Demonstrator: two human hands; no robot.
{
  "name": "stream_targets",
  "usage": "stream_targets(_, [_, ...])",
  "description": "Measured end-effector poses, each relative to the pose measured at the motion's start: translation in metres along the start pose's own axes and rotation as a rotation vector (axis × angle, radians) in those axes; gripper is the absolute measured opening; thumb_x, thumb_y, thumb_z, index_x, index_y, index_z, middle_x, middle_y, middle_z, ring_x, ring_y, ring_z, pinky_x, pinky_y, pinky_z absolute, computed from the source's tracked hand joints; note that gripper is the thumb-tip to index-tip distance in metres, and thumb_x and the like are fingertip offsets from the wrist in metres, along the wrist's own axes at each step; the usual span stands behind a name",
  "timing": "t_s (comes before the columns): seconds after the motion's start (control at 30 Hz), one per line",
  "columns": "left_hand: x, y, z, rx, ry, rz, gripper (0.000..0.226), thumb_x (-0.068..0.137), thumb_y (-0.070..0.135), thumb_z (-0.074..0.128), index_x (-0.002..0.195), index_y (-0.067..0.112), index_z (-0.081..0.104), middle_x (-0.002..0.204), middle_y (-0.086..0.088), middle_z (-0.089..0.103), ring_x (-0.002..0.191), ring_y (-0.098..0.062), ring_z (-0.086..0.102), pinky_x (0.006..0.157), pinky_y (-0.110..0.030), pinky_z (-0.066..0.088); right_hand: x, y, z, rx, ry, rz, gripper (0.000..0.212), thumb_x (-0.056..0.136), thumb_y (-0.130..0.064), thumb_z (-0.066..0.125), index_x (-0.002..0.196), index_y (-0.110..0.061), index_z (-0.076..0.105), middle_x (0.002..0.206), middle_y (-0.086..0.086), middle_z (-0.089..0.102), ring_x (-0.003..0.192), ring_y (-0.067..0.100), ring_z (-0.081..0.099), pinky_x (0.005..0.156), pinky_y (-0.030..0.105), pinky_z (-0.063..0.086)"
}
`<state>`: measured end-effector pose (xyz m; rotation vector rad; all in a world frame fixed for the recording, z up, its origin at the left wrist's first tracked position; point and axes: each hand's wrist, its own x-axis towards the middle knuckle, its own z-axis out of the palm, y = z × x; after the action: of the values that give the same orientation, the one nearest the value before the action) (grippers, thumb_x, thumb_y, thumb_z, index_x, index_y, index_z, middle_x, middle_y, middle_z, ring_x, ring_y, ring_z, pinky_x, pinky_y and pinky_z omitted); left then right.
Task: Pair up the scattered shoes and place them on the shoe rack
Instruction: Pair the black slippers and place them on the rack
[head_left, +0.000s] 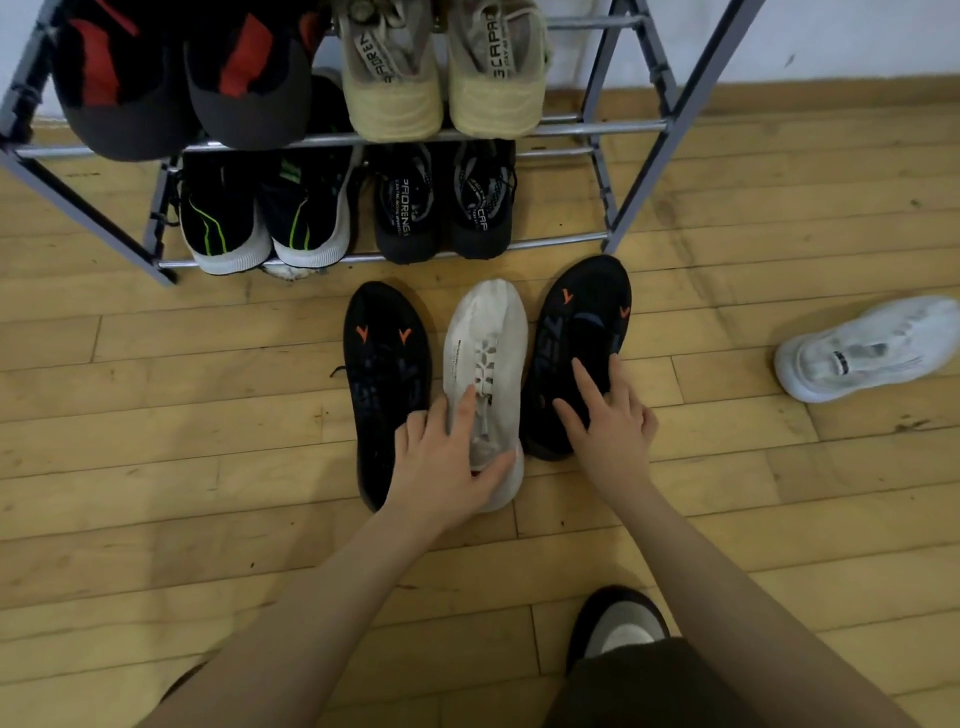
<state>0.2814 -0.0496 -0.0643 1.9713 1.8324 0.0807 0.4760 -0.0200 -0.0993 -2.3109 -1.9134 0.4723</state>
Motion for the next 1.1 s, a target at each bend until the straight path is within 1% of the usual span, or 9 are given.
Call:
stream_targets(0.17, [0.017, 0.015, -0.005, 0.084, 0.114, 0.065, 0.071, 0.088, 0.061, 0.031, 0.147, 0.024, 0.014, 0.152, -0.014, 0.021, 0.131, -0.034, 0.024, 0.107, -0.046, 0.021, 0.009, 0.000, -0.005, 0.122, 0.026, 0.001, 0.057, 0.093, -0.056, 0.031, 0.145, -0.040, 0.015, 0.155, 0.009, 0.019, 0.134, 0.034, 0.031, 0.108, 0.050, 0.018])
stream_targets(0.33, [0.062, 0.037, -0.006, 0.122, 0.090, 0.222, 0.066, 0.091, 0.054, 0.032, 0.146, 0.021, 0.016, 0.150, -0.010, 0.029, 0.136, -0.028, 0.023, 0.108, -0.044, 0.016, 0.038, 0.002, -0.008, 0.215, 0.095, 0.155, 0.066, 0.094, -0.054, 0.030, 0.148, -0.020, 0.014, 0.152, 0.012, 0.026, 0.136, 0.033, 0.029, 0.110, 0.049, 0.014])
stream_targets(0.6, [0.128, 0.060, 0.007, 0.236, -0.033, 0.217, 0.065, 0.095, 0.049, 0.024, 0.148, 0.019, 0.001, 0.155, -0.017, 0.011, 0.143, -0.030, 0.000, 0.114, -0.045, -0.001, 0.054, 0.015, -0.002, 0.228, 0.033, 0.055, 0.064, 0.095, -0.050, 0.032, 0.149, -0.023, 0.010, 0.152, 0.005, 0.028, 0.141, 0.023, 0.019, 0.112, 0.047, 0.002])
stream_targets(0.67, [0.140, 0.062, 0.008, 0.247, -0.052, 0.200, 0.065, 0.095, 0.051, 0.021, 0.148, 0.020, -0.001, 0.155, -0.016, 0.015, 0.143, -0.031, -0.003, 0.113, -0.046, -0.006, 0.054, 0.016, -0.001, 0.267, 0.036, 0.044, 0.067, 0.094, -0.050, 0.033, 0.149, -0.023, 0.006, 0.154, 0.002, 0.025, 0.142, 0.019, 0.017, 0.112, 0.047, -0.002])
stream_targets(0.77, [0.150, 0.066, 0.012, 0.224, -0.113, 0.211, 0.064, 0.095, 0.049, 0.021, 0.148, 0.020, -0.002, 0.145, -0.016, 0.036, 0.143, -0.031, -0.004, 0.112, -0.046, -0.009, 0.057, 0.016, -0.003, 0.344, 0.034, 0.024, 0.069, 0.094, -0.047, 0.037, 0.150, -0.022, 0.003, 0.155, 0.000, 0.023, 0.143, 0.018, 0.015, 0.112, 0.045, -0.004])
stream_targets(0.83, [0.148, 0.067, 0.015, 0.159, -0.098, 0.214, 0.062, 0.096, 0.046, 0.023, 0.148, 0.020, 0.000, 0.141, -0.014, 0.043, 0.143, -0.030, -0.001, 0.112, -0.046, -0.005, 0.056, 0.015, -0.005, 0.413, 0.041, 0.011, 0.066, 0.095, -0.043, 0.039, 0.149, -0.024, 0.006, 0.154, -0.001, 0.024, 0.142, 0.017, 0.018, 0.112, 0.041, 0.001])
stream_targets(0.9, [0.141, 0.065, 0.016, 0.094, -0.012, 0.223, 0.062, 0.096, 0.042, 0.028, 0.148, 0.018, 0.005, 0.144, -0.011, 0.040, 0.143, -0.029, 0.007, 0.112, -0.045, 0.001, 0.052, 0.013, -0.009, 0.491, 0.044, -0.021, 0.064, 0.096, -0.040, 0.039, 0.149, -0.027, 0.006, 0.154, -0.001, 0.024, 0.139, 0.016, 0.022, 0.111, 0.037, 0.007])
stream_targets(1.0, [0.127, 0.066, 0.012, -0.061, 0.121, 0.249, 0.064, 0.096, 0.038, 0.036, 0.148, 0.013, 0.009, 0.148, -0.012, 0.031, 0.134, -0.028, 0.031, 0.109, -0.044, 0.020, 0.042, 0.005, -0.017, 0.681, 0.051, -0.087, 0.064, 0.097, -0.034, 0.042, 0.149, -0.029, 0.005, 0.156, 0.001, 0.015, 0.141, 0.013, 0.019, 0.114, 0.032, 0.020])
stream_targets(1.1, [0.112, 0.069, -0.004, -0.363, 0.121, 0.250, 0.065, 0.096, 0.031, 0.040, 0.148, 0.016, 0.005, 0.151, -0.012, 0.019, 0.127, -0.025, 0.037, 0.102, -0.034, 0.034, 0.037, -0.006, -0.031, 0.701, 0.160, -0.167, 0.064, 0.097, -0.027, 0.043, 0.150, -0.023, 0.008, 0.155, 0.007, 0.013, 0.139, 0.011, 0.020, 0.102, 0.002, 0.021])
